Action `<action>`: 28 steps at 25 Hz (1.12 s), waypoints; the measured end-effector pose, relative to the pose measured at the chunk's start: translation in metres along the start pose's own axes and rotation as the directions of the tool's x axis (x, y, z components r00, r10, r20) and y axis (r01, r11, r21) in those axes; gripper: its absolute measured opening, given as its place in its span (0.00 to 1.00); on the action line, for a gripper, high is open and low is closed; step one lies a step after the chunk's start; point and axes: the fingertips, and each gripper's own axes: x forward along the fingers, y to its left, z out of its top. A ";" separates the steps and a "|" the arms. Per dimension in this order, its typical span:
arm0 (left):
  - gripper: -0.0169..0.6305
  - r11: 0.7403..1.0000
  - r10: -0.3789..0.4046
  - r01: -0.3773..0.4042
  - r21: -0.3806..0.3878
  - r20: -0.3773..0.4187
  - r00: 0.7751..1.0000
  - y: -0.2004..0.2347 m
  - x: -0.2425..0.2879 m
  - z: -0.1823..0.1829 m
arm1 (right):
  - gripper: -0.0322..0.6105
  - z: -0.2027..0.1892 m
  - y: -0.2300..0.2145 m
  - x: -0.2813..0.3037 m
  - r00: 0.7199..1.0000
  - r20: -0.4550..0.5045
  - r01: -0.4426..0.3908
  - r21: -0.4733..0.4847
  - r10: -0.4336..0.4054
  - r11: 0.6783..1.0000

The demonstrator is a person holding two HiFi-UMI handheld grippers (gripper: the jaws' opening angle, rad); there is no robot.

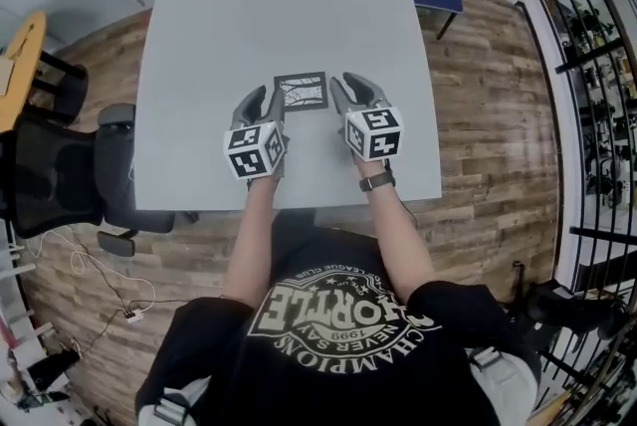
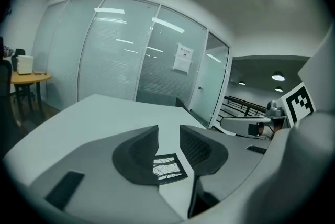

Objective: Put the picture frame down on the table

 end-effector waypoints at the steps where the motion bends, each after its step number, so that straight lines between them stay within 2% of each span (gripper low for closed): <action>1: 0.22 1.000 0.005 -0.005 0.012 0.022 1.000 -0.005 -0.009 0.006 | 0.15 0.007 0.004 -0.009 1.000 0.019 0.001 -0.014 0.000 1.000; 6: 0.14 0.997 0.013 -0.022 0.073 0.121 0.993 -0.035 -0.060 0.026 | 0.06 0.030 0.026 -0.060 0.994 0.106 -0.007 -0.067 0.014 0.998; 9: 0.10 0.993 0.015 -0.033 0.114 0.158 0.987 -0.051 -0.091 0.027 | 0.05 0.032 0.038 -0.091 0.992 0.126 0.002 -0.103 0.011 0.995; 15: 0.04 0.989 0.030 -0.062 0.136 0.223 0.974 -0.074 -0.146 0.021 | 0.05 0.032 0.055 -0.153 0.982 0.187 0.040 -0.148 -0.012 0.988; 24: 0.04 0.987 0.002 -0.043 0.157 0.250 0.968 -0.118 -0.188 -0.002 | 0.05 0.018 0.061 -0.217 0.976 0.218 0.058 -0.158 -0.023 0.986; 28: 0.04 0.985 0.008 -0.047 0.165 0.231 0.973 -0.131 -0.193 -0.010 | 0.05 0.015 0.059 -0.234 0.973 0.227 0.062 -0.163 -0.024 0.985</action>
